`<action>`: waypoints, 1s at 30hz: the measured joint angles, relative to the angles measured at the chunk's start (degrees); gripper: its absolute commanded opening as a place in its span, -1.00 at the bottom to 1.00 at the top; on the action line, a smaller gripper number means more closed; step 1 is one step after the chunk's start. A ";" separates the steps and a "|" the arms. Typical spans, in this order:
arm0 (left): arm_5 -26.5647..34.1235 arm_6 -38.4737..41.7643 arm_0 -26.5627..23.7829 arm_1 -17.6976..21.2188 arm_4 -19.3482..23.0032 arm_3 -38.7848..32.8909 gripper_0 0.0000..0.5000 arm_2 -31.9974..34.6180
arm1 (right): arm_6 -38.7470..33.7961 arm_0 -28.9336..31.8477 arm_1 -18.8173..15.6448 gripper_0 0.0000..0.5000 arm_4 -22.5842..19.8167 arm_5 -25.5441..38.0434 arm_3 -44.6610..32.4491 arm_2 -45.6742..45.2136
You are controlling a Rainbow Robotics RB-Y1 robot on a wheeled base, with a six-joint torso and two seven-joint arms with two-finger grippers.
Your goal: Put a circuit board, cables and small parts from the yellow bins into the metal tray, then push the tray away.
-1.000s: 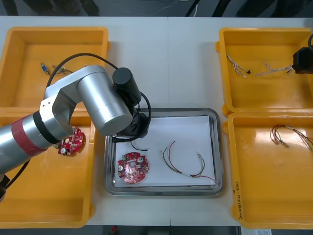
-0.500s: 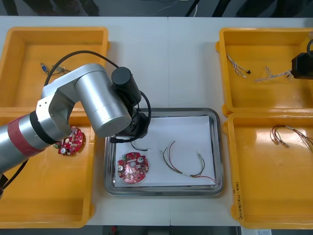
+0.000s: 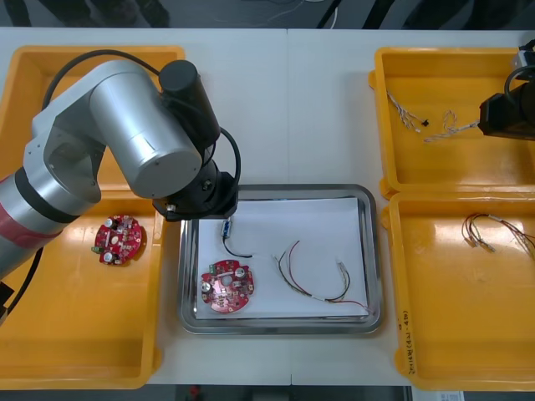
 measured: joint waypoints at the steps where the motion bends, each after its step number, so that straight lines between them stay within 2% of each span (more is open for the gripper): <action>1: 0.69 0.00 -0.04 0.00 0.21 -0.04 1.00 0.57 | 0.00 0.21 0.04 -1.00 0.00 -0.21 0.00 0.00; 8: 6.31 0.00 -0.62 0.00 2.48 -0.17 1.00 5.24 | 0.00 2.14 0.06 -1.00 -0.01 -2.84 0.00 0.00; 10: 8.06 -0.01 -1.00 0.00 3.24 -0.18 1.00 7.01 | 0.00 2.47 0.06 -0.80 -0.01 -2.99 0.00 0.00; 11: 8.83 -0.01 -1.20 0.00 3.43 -0.18 1.00 7.89 | 0.00 2.57 0.06 -0.59 -0.01 -3.02 0.00 0.00; 12: 9.31 -0.01 -1.38 0.00 3.54 -0.18 1.00 8.67 | 0.00 2.63 0.06 -0.27 -0.01 -3.06 0.00 0.00; 13: 9.58 -0.01 -1.56 0.00 3.59 -0.18 1.00 9.44 | 0.00 2.67 0.06 -0.02 -0.01 -3.12 0.00 0.00; 14: 9.65 -0.01 -1.68 0.01 3.60 -0.18 1.00 10.16 | 0.00 2.68 0.06 0.44 -0.02 -3.13 0.00 0.00; 16: 9.69 -0.02 -1.88 0.02 3.63 -0.18 1.00 11.38 | 0.00 2.69 0.06 0.88 -0.02 -3.15 0.00 0.00; 17: 9.70 -0.03 -1.92 0.05 3.66 -0.18 1.00 11.98 | 0.00 2.69 0.06 1.00 -0.02 -3.15 0.00 0.00; 22: 9.70 -0.27 -1.98 0.45 3.74 0.65 1.00 15.17 | 0.00 2.70 0.06 1.00 -0.03 -3.17 0.00 0.00; 30: 9.71 -4.83 -3.42 0.52 3.78 8.04 1.00 19.91 | -0.74 2.55 0.06 1.00 -0.03 -0.84 -0.69 -0.29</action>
